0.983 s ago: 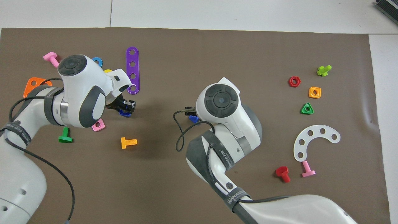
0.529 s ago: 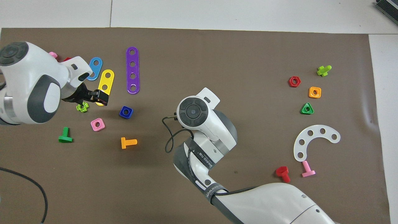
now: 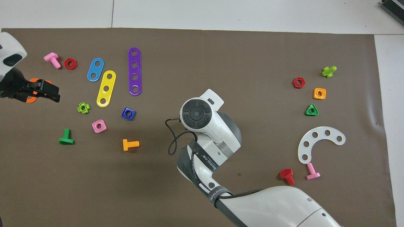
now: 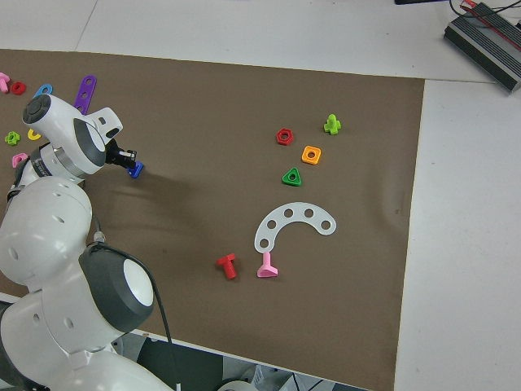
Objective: Unscrew and place screws in storage area
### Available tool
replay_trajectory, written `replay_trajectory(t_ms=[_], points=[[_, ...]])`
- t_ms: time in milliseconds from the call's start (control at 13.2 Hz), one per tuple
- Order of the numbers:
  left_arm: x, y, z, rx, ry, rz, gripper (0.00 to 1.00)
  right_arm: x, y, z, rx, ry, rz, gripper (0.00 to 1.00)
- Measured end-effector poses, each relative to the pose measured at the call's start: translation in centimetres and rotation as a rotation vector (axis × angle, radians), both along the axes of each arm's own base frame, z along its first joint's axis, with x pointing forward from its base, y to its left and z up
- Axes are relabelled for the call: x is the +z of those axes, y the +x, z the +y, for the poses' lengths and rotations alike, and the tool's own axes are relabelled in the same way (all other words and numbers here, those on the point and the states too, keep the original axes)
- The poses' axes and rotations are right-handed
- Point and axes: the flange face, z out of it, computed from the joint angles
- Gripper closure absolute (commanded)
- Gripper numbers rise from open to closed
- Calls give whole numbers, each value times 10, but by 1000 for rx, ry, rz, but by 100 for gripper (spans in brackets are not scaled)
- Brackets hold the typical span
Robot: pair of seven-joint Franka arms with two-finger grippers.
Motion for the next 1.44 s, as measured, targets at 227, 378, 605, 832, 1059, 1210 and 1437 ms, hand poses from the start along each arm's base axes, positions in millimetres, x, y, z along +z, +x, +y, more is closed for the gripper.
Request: replay_trajectory(t_ms=[227,378,605,832,1059,1210,1437], points=[[19,-5,-5,-5,0,-8,0,21,5,-36,-47,6,-15,100],[33,-12,-9,11,3,-26,0,40,10,-86,-111,18,-36,100],[46,-19,-11,24,5,-43,0,44,20,-154,-184,7,-32,100],[46,-19,-11,25,6,-43,0,34,45,-238,-192,-16,-19,100],[46,-19,-11,25,6,-43,0,23,52,-300,-203,-34,8,100],[46,-20,-11,25,6,-42,0,15,51,-323,-209,-38,29,100],[49,-25,-11,24,7,-43,0,8,49,-339,-215,-32,46,100]])
